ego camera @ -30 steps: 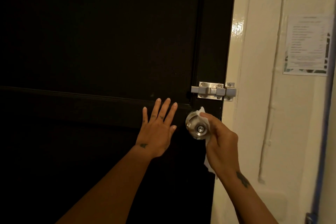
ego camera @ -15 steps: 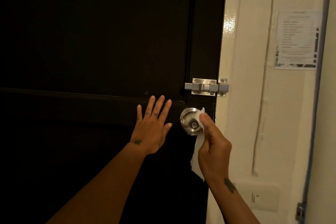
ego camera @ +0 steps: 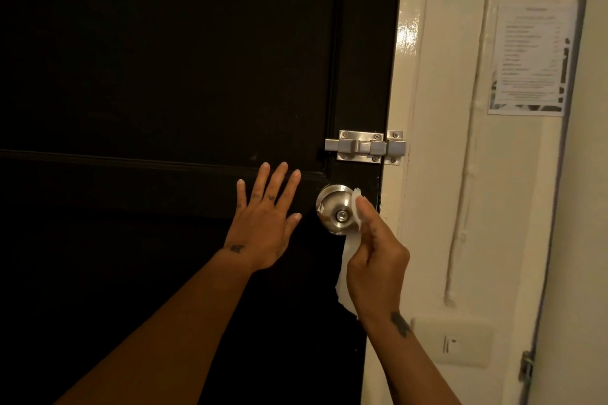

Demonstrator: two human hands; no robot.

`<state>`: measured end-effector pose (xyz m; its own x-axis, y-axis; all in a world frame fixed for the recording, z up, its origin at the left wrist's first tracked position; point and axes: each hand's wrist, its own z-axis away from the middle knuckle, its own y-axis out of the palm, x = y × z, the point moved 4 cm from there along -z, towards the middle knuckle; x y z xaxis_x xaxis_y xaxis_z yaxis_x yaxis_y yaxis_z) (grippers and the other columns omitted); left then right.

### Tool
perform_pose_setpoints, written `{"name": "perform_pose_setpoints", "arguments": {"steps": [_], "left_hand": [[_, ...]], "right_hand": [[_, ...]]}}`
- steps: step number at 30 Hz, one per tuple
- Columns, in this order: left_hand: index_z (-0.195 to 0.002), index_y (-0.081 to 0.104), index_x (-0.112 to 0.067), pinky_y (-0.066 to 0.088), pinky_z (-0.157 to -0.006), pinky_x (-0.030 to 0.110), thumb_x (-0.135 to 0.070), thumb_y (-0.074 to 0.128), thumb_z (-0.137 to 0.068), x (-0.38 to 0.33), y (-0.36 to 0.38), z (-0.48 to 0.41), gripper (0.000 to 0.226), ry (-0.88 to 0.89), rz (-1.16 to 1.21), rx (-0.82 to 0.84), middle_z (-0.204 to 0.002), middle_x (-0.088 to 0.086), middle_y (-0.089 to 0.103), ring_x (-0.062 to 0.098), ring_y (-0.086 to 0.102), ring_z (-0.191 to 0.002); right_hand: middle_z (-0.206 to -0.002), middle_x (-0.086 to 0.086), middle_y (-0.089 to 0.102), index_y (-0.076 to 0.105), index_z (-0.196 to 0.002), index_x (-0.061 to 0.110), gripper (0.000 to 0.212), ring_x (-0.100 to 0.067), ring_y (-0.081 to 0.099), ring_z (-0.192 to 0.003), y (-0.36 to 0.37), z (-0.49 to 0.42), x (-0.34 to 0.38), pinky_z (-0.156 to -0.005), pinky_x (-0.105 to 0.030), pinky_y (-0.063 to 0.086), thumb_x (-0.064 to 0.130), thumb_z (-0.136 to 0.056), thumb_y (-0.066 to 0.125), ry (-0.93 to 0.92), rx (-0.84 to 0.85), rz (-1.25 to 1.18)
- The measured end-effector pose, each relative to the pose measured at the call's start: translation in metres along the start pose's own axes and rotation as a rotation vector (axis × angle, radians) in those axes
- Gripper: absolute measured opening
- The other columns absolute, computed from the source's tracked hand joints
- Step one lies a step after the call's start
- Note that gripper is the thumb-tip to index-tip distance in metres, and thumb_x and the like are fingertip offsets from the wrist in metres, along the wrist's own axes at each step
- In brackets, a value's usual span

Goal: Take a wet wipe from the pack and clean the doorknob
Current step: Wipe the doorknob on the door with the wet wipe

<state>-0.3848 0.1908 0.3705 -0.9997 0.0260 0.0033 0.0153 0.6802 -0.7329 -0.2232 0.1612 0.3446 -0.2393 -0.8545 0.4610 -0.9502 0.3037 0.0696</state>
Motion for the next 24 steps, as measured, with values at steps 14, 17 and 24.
{"name": "perform_pose_setpoints", "arguments": {"steps": [14,17,24], "left_hand": [[-0.127,-0.031,-0.033,-0.020,-0.105,0.046,-0.043,0.027,-0.097,0.000,0.000,-0.001,0.066,0.002,0.003,0.003,-0.155,-0.004,-0.026,0.016,-0.037,-0.128],[-0.127,-0.031,-0.033,-0.020,-0.105,0.046,-0.043,0.027,-0.097,0.000,0.000,0.000,0.066,0.004,0.005,0.006,-0.155,-0.004,-0.026,0.016,-0.037,-0.128],[-0.128,-0.029,-0.034,-0.015,-0.110,0.048,-0.040,0.027,-0.098,0.001,-0.003,0.000,0.064,0.023,0.016,0.018,-0.156,-0.004,-0.023,0.018,-0.031,-0.137]], "right_hand": [[-0.126,-0.018,0.055,0.054,-0.121,0.001,0.049,-0.025,0.048,-0.118,0.003,-0.010,0.005,-0.095,0.003,0.020,-0.002,-0.073,0.067,-0.108,0.139,0.196],[-0.121,-0.020,0.058,0.055,-0.118,0.000,0.047,-0.025,0.050,-0.114,-0.002,-0.010,0.008,-0.096,0.000,0.024,-0.001,-0.073,0.066,-0.130,0.113,0.196],[-0.129,-0.018,0.053,0.055,-0.120,0.006,0.054,-0.034,0.045,-0.123,0.010,-0.022,0.016,-0.101,-0.035,0.025,-0.010,-0.070,0.069,-0.156,0.277,0.374]]}}
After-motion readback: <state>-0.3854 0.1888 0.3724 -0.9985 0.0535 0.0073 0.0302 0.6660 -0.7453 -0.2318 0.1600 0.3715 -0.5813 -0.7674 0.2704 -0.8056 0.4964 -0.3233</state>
